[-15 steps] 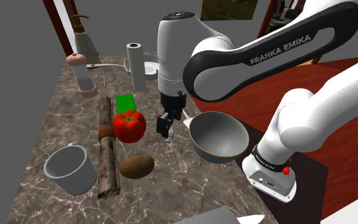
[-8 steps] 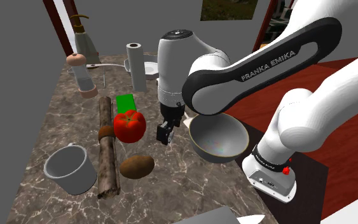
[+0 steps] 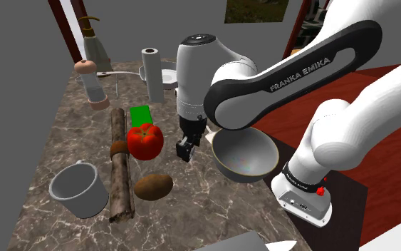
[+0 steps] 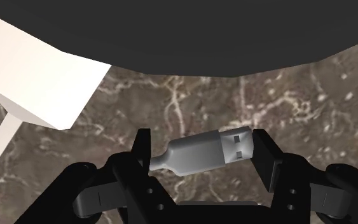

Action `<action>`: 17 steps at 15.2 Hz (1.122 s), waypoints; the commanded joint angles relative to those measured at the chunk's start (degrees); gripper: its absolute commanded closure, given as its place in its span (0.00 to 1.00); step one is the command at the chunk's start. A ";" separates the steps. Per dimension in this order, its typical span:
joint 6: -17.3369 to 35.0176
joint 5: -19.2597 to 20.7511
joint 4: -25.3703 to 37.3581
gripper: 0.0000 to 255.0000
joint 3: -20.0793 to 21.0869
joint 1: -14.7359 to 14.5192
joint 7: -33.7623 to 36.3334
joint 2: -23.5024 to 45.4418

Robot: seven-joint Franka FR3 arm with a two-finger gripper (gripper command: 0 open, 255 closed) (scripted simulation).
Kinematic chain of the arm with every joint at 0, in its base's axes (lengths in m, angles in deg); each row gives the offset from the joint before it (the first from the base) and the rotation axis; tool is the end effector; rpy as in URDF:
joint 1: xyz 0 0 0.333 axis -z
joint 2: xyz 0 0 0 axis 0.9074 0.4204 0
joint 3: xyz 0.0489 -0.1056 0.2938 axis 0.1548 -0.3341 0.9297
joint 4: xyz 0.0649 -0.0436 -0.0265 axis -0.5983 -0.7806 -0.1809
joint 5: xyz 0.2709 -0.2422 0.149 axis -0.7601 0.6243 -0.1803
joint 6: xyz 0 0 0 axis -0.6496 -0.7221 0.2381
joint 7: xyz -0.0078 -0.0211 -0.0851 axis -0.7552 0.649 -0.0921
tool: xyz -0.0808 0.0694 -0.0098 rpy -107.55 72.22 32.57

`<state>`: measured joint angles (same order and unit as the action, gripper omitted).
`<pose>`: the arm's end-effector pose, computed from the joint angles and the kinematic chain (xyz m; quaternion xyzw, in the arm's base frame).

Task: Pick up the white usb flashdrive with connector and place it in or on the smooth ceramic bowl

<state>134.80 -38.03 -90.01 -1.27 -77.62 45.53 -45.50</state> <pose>0.3053 0.2608 0.3717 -0.9909 -0.1344 -0.0123 0.0002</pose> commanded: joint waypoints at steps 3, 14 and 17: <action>0.02 0.03 -0.04 1.00 0.01 0.03 0.03 0.08; -4.62 -0.01 2.14 1.00 -1.06 -0.20 -0.35 -2.43; -7.32 0.08 3.61 1.00 -1.66 -0.27 -0.49 -3.69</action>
<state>128.33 -37.99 -86.88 -2.75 -77.88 45.09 -48.84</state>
